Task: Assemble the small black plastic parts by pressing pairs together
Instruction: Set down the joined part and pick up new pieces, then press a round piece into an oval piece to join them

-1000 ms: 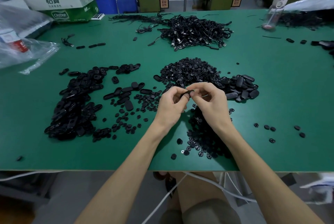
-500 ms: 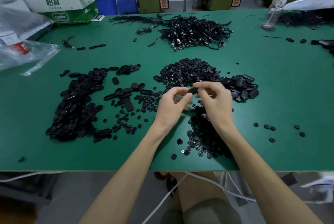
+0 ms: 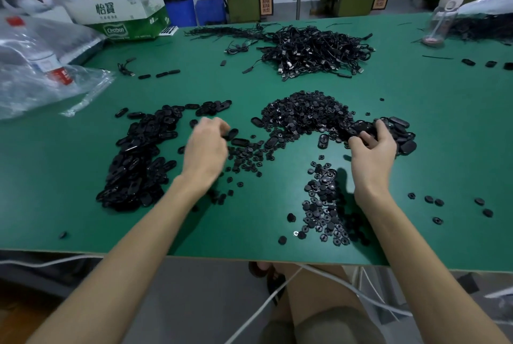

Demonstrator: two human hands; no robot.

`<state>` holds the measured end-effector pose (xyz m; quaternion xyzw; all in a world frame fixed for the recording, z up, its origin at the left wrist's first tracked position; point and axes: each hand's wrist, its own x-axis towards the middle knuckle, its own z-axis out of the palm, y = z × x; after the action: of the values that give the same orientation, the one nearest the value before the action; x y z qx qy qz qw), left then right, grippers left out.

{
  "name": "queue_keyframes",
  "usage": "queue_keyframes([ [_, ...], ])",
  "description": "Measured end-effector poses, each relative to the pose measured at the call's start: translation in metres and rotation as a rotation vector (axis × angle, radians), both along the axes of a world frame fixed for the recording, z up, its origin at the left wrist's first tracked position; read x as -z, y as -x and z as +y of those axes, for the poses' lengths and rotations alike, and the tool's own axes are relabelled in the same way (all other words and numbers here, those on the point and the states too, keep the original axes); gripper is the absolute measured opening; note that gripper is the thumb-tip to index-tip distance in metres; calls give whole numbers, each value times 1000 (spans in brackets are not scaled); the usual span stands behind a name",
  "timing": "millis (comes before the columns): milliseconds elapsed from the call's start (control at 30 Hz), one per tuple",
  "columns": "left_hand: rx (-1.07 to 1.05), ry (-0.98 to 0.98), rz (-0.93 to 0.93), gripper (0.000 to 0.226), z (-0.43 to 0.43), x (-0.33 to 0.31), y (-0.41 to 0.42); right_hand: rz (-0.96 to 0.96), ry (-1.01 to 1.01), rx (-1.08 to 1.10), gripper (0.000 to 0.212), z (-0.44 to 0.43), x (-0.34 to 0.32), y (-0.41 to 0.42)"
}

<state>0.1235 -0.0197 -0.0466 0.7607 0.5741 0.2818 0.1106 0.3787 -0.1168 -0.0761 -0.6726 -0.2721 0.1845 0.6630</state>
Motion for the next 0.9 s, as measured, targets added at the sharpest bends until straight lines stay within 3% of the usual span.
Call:
queue_keyframes([
  [133, -268, 30, 481, 28, 25, -8, 58, -79, 20, 67, 51, -4, -5, 6],
  [267, -351, 167, 624, 10, 23, -10, 84, -195, 29, 40, 41, -7, -8, 10],
  [400, -291, 58, 610, 24, 18, -5, 87, -437, 85, -197, 25, -7, -5, 14],
  [467, -257, 40, 582, 26, 18, -2, 87, -550, 151, -347, 31, -5, -1, 17],
  [533, -248, 38, 545, 14, 22, 0, 89, -672, 233, -458, 44, -3, 1, 20],
  [633, -243, 26, 525, 9, 24, -1, 89, -839, 294, -525, 54, -1, 7, 22],
  [733, -233, 17, 486, 19, 23, 0, 87, -913, 313, -556, 54, 0, 13, 21],
  [800, -211, 7, 359, 6, 24, -1, 84, -932, 315, -557, 52, 2, 15, 20],
  [900, -104, 17, 78, 27, 20, -9, 68, -934, 316, -557, 50, 3, 17, 20],
])
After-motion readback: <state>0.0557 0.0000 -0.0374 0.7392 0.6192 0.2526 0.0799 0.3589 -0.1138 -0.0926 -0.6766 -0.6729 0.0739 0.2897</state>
